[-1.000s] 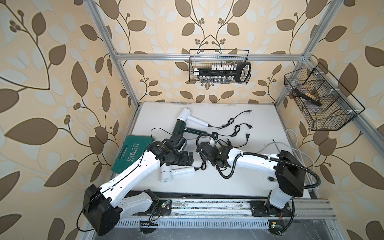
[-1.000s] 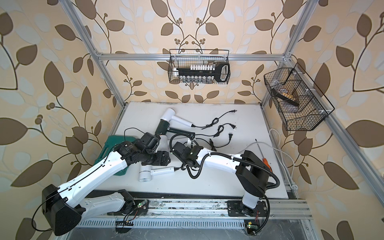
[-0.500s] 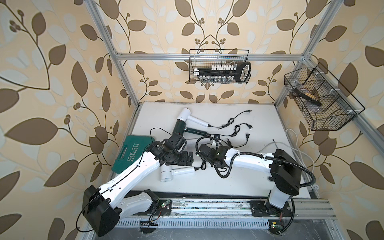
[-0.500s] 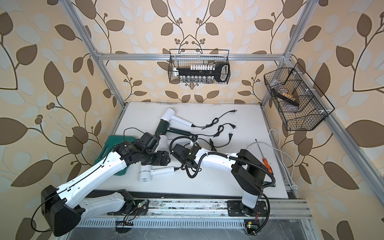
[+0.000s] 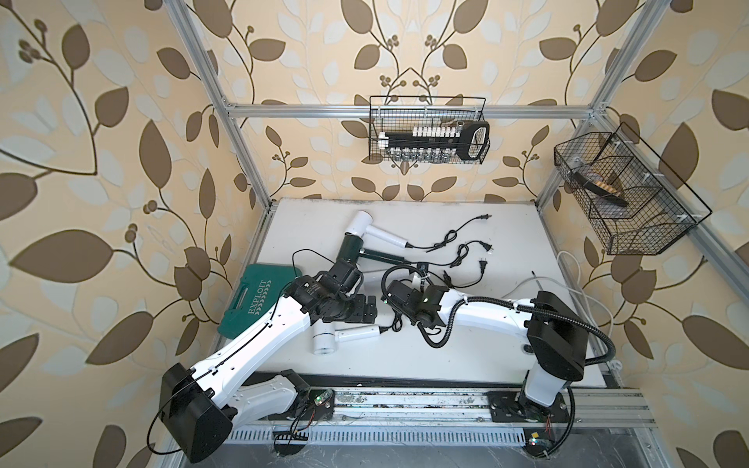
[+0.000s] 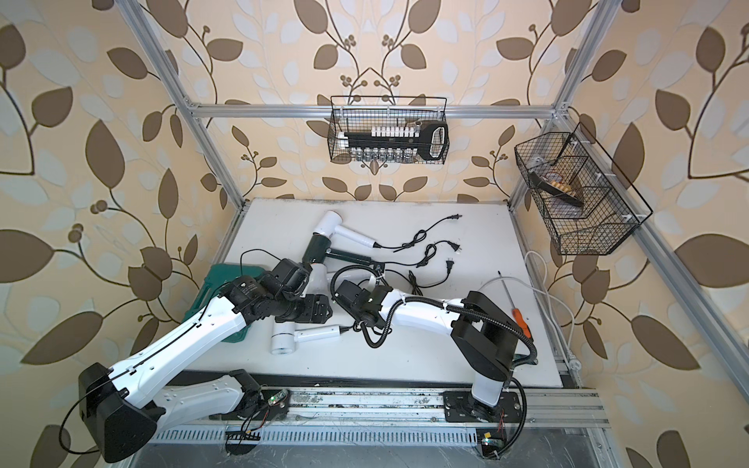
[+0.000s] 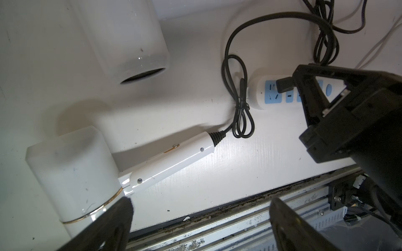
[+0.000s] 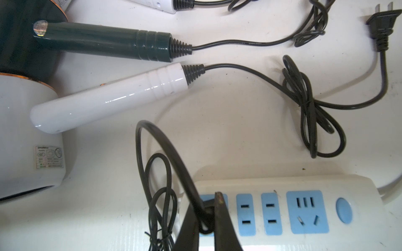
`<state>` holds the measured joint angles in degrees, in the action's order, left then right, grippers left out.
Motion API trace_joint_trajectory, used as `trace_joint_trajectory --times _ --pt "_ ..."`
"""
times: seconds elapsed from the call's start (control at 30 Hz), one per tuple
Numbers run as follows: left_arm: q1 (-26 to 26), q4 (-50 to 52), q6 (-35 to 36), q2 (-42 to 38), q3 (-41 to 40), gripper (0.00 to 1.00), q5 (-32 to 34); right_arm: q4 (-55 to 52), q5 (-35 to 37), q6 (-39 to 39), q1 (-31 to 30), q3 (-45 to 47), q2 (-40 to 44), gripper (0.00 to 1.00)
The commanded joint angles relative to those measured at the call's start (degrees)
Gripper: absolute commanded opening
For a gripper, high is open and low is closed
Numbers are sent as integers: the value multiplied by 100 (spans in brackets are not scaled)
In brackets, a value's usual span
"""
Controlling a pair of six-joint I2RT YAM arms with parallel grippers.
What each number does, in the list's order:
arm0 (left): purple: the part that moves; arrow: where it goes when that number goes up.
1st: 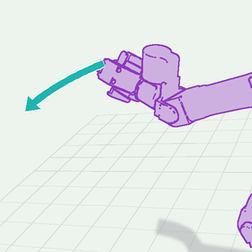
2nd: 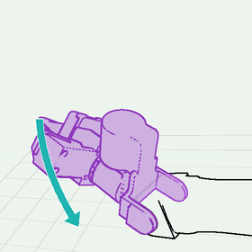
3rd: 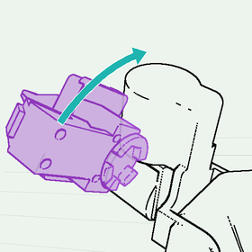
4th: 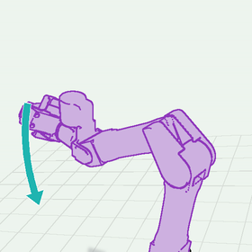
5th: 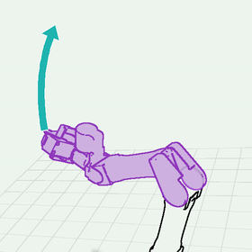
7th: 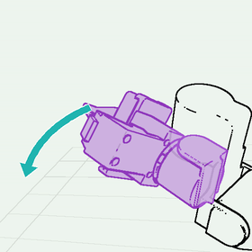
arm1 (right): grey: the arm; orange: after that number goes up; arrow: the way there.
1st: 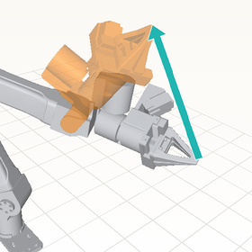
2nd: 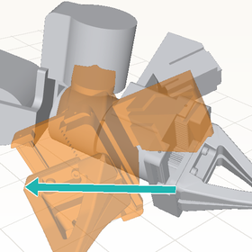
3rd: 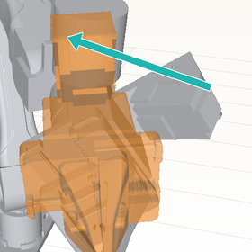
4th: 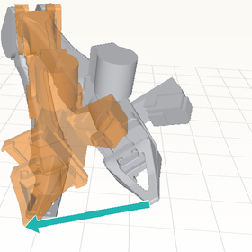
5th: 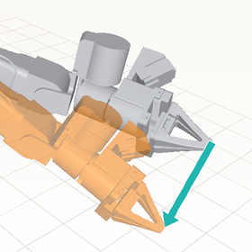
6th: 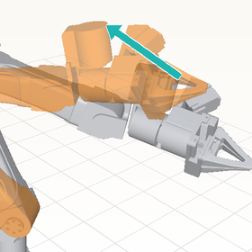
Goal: Charge the blow dryers
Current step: Insert the plug into the socket.
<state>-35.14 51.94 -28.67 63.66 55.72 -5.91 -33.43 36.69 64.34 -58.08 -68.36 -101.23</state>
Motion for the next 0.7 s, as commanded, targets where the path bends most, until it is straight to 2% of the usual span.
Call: trace_joint_trajectory --times 0.0,0.67 --pt "64 24 -5 -143 -8 99 -77 -137 41 127 -34 39 -60 0" --pt "55 9 -25 -161 -27 99 -86 -4 2 145 -80 110 -161 0"
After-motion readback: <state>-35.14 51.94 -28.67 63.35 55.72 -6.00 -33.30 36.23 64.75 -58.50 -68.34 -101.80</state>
